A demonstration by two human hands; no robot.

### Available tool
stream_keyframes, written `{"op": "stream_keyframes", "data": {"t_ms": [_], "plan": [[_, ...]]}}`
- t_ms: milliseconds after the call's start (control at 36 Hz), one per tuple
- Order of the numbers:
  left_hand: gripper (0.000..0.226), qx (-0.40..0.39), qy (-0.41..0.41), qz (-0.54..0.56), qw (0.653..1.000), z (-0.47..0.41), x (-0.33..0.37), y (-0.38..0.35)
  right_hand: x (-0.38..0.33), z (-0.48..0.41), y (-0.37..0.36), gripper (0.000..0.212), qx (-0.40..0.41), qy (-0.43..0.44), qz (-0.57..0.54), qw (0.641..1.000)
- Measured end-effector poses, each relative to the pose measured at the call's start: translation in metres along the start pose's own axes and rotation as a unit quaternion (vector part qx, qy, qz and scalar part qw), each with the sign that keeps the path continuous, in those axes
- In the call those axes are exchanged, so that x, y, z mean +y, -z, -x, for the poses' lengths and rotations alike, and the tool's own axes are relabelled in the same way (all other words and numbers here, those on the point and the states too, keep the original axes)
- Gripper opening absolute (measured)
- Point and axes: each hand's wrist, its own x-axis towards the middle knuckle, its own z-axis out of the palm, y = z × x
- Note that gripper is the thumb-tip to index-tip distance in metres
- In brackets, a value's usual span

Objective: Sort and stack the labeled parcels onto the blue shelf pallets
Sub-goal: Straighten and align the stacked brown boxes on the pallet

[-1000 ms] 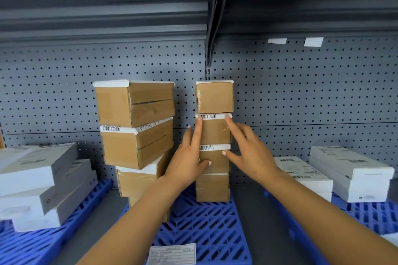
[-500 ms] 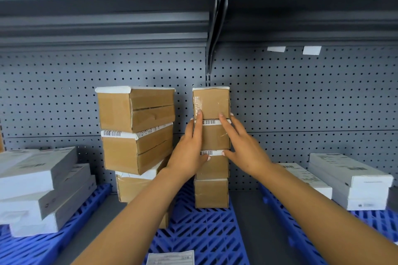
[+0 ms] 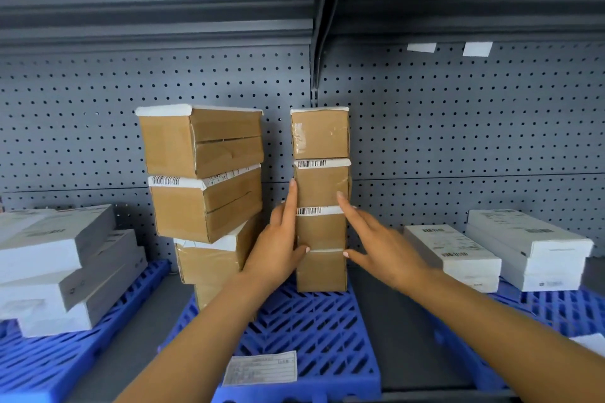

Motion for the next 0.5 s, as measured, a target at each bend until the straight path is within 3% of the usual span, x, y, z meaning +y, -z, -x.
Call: {"op": "stream_keyframes", "data": {"t_ms": [500], "plan": [[0.127, -0.016, 0.016, -0.016, 1.0, 0.002, 0.003, -0.021, -0.005, 0.001, -0.025, 0.108, -0.006, -0.041, -0.03, 0.999]]}}
